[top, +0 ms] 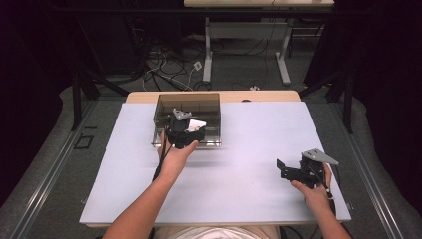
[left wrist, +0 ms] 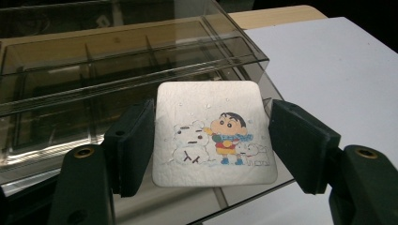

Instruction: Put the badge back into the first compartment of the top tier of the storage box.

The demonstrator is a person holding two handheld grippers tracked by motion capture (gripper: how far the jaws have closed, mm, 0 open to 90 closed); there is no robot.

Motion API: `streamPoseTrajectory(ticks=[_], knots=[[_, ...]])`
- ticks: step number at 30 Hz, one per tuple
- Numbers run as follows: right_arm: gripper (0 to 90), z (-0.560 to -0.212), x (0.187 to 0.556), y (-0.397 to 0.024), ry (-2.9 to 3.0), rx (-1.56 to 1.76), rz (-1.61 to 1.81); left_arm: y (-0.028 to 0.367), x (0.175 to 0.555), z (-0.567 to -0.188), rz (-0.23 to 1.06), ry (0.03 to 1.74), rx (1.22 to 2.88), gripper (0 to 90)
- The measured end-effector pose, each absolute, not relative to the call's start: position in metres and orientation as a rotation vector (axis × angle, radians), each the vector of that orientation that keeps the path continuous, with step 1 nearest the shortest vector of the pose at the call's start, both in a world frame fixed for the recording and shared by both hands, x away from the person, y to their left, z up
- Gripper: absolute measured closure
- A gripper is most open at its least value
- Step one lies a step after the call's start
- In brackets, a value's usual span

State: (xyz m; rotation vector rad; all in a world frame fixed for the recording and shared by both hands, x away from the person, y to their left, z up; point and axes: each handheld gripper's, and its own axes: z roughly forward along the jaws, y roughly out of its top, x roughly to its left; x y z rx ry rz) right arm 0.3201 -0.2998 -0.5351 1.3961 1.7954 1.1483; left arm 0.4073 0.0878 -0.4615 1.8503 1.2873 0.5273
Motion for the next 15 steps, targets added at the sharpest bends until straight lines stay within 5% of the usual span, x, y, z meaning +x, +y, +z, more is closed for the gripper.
streamPoseTrajectory(ticks=[15], knots=[[0.9,-0.535,0.320,-0.300,1.795,1.397,1.149,0.112,0.408,-0.464,0.540,1.351,1.801,33.3]])
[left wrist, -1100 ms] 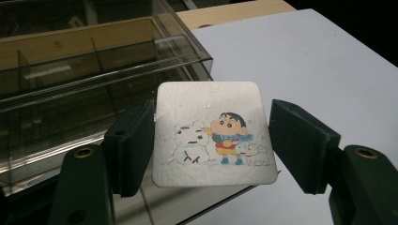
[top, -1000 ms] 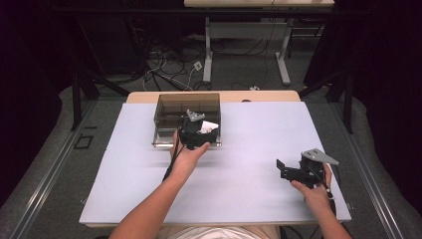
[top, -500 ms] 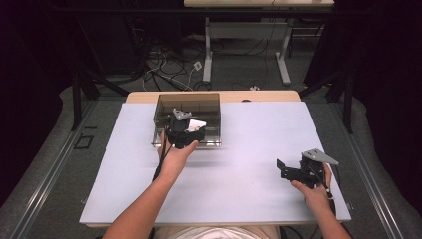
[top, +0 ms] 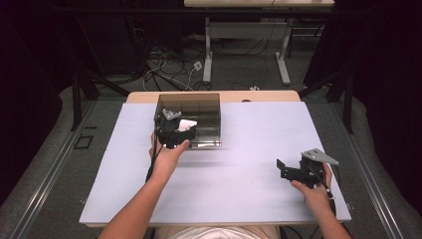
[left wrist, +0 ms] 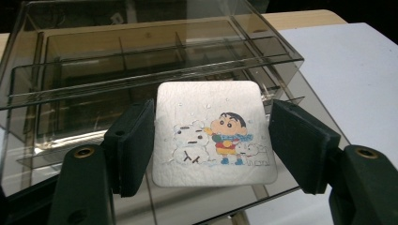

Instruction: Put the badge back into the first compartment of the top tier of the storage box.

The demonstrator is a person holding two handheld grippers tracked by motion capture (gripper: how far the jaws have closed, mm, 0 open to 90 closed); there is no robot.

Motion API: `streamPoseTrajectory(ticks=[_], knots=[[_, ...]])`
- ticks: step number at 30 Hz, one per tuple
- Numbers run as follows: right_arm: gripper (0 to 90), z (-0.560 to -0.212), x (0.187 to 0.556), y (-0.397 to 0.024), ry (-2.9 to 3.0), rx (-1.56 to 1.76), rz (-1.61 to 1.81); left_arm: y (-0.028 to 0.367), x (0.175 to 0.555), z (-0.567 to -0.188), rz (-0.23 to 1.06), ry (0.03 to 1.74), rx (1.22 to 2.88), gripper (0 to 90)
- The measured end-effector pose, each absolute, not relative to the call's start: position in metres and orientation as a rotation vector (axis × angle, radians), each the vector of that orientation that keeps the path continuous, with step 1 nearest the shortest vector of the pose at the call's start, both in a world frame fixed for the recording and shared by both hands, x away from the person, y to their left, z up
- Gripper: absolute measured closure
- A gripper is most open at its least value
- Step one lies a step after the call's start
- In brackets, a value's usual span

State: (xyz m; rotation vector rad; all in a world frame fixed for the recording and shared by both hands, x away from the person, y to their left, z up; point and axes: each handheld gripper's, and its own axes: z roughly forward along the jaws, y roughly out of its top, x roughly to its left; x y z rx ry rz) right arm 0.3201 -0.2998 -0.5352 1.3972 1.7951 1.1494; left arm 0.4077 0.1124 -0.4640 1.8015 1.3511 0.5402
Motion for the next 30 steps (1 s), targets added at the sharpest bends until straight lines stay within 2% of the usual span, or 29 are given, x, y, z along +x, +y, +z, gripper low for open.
streamPoseTrajectory(ticks=[30], knots=[[0.9,-0.536,0.321,-0.298,1.789,1.408,1.148,0.161,0.407,-0.476,0.571,1.476,1.740,33.3]])
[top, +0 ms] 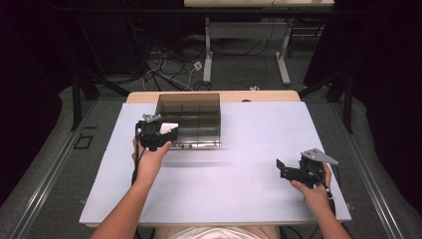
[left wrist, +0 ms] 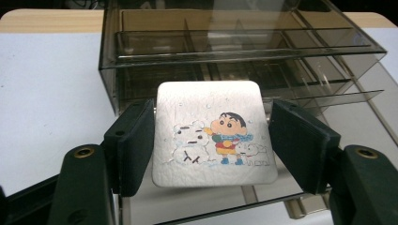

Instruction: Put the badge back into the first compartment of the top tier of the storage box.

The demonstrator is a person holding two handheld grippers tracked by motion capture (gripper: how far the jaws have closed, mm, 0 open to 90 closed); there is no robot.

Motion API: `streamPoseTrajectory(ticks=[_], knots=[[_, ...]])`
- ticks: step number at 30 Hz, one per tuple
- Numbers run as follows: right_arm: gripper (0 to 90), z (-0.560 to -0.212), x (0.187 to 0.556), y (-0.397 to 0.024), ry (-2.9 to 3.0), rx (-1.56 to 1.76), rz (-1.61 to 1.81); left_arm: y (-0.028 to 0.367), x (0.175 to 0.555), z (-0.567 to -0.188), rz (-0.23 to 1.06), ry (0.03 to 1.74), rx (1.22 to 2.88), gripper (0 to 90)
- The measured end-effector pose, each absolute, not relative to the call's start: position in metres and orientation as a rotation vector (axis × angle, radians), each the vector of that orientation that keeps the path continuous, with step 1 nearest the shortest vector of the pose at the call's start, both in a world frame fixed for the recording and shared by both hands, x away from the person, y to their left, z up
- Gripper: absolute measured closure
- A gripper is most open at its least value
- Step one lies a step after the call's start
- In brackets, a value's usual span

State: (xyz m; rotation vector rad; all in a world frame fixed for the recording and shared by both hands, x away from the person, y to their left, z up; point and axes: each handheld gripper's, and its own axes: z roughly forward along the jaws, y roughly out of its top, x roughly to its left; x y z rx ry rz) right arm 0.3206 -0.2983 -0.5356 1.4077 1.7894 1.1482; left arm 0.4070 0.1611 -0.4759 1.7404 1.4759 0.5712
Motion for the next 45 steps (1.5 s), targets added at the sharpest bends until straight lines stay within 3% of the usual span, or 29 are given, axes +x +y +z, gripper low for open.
streamPoseTrajectory(ticks=[19,25,45], knots=[[1.0,-0.535,0.320,-0.299,1.802,1.404,1.140,0.168,0.410,-0.481,0.571,1.521,1.723,32.5],[1.0,-0.535,0.320,-0.299,1.802,1.410,1.138,0.169,0.410,-0.479,0.566,1.515,1.716,25.8],[1.0,-0.536,0.321,-0.297,1.795,1.408,1.153,0.177,0.407,-0.468,0.570,1.475,1.699,15.6]])
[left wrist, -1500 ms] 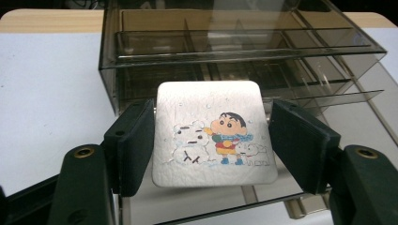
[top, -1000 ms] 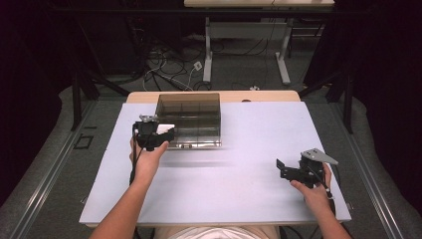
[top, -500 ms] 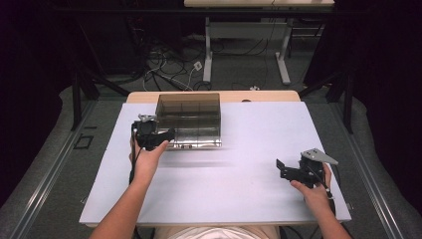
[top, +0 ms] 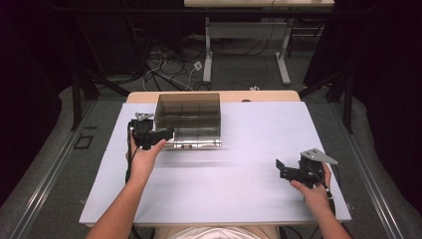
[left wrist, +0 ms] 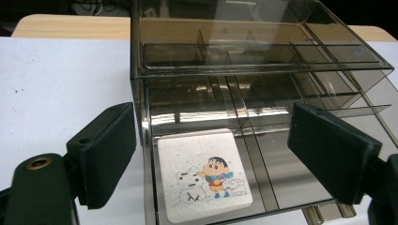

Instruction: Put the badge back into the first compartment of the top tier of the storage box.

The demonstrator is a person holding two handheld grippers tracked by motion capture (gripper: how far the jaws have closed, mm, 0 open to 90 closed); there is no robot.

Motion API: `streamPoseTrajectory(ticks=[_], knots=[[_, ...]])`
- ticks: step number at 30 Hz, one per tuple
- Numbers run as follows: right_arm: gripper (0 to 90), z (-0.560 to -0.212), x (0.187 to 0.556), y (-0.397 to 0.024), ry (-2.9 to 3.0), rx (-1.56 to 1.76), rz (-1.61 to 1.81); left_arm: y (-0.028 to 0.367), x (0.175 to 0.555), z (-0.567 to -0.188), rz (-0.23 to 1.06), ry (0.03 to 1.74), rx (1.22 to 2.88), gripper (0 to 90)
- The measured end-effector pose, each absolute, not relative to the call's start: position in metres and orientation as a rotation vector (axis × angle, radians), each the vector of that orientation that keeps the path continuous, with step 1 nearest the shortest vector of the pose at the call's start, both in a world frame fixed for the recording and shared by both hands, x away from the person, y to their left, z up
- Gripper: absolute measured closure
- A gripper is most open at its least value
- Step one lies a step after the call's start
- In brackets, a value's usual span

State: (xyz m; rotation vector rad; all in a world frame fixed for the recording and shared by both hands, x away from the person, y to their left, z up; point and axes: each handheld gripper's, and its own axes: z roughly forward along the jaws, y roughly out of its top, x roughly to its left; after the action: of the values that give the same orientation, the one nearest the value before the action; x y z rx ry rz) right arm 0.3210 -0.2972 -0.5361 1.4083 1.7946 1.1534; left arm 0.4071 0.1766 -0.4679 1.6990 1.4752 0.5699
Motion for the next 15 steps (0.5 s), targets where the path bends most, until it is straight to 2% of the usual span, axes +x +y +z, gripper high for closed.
streamPoseTrajectory(ticks=[15], knots=[[1.0,-0.5362,0.3211,-0.2975,1.805,1.410,1.156,0.1856,0.3994,-0.4601,0.550,1.386,1.709,0.3]])
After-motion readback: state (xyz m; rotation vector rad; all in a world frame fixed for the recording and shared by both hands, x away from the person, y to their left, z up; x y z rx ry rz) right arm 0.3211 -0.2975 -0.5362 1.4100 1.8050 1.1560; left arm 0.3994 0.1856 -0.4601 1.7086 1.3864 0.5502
